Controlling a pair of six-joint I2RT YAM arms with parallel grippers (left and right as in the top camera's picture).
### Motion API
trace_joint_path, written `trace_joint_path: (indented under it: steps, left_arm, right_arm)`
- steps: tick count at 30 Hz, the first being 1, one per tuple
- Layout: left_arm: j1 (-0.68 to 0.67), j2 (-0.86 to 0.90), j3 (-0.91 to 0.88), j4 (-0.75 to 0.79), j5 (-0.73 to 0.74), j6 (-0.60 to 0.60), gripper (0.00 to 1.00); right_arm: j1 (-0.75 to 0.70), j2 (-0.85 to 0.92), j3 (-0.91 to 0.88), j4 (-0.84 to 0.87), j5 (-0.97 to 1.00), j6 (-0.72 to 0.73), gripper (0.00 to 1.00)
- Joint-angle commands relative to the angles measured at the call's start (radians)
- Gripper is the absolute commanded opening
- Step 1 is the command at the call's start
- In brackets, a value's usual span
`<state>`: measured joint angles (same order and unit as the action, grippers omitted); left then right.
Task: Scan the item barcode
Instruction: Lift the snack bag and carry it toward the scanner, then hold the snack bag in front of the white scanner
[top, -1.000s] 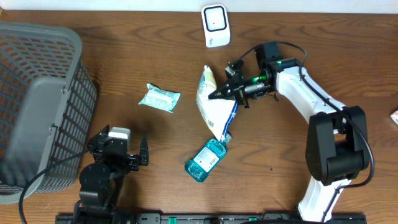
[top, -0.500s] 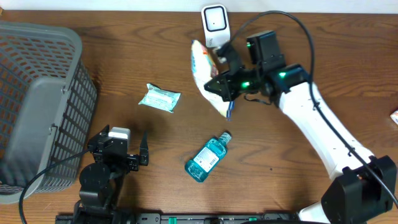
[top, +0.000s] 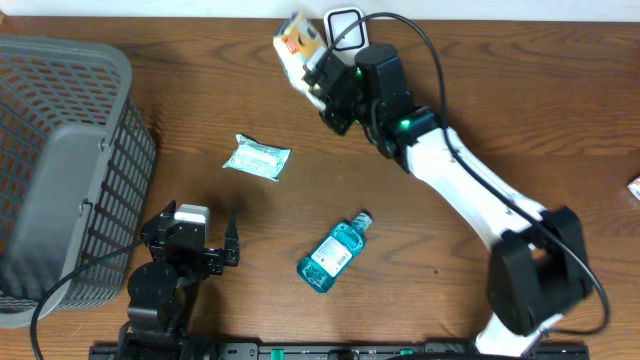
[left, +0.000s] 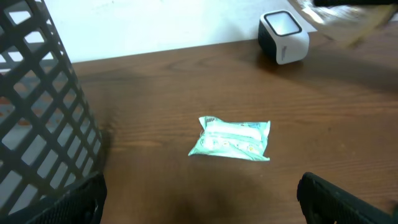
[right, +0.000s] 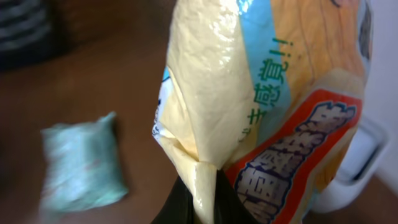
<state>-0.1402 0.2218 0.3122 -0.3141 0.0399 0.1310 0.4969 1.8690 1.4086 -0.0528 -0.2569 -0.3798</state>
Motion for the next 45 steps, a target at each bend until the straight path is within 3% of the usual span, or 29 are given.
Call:
trace_joint_path:
  steps: [1, 7, 14, 21, 34, 45]
  left_arm:
    - [0.0, -0.002, -0.001, 0.001, 0.005, -0.001, 0.98]
    - [0.0, -0.002, -0.001, 0.001, 0.005, -0.001, 0.98]
    - [0.0, -0.002, -0.001, 0.0, 0.005, -0.001, 0.98]
    - [0.0, -0.002, -0.001, 0.001, 0.005, -0.001, 0.98]
    - [0.0, -0.002, -0.001, 0.001, 0.005, -0.001, 0.98]
    - [0.0, -0.002, -0.001, 0.0, 0.005, -0.001, 0.98]
  right_arm:
    - [-0.024, 0.072, 0.009, 0.139, 0.126, -0.092, 0.01]
    - [-0.052, 0.246, 0.076, 0.377, 0.144, -0.151, 0.01]
    - [-0.065, 0.503, 0.396, 0.374, 0.212, -0.297, 0.01]
    - [-0.065, 0.651, 0.631, 0.302, 0.229, -0.316, 0.01]
    - [-0.064, 0.671, 0.641, 0.195, 0.229, -0.309, 0.01]
    - [-0.101, 0.661, 0.645, 0.234, 0.175, -0.043, 0.01]
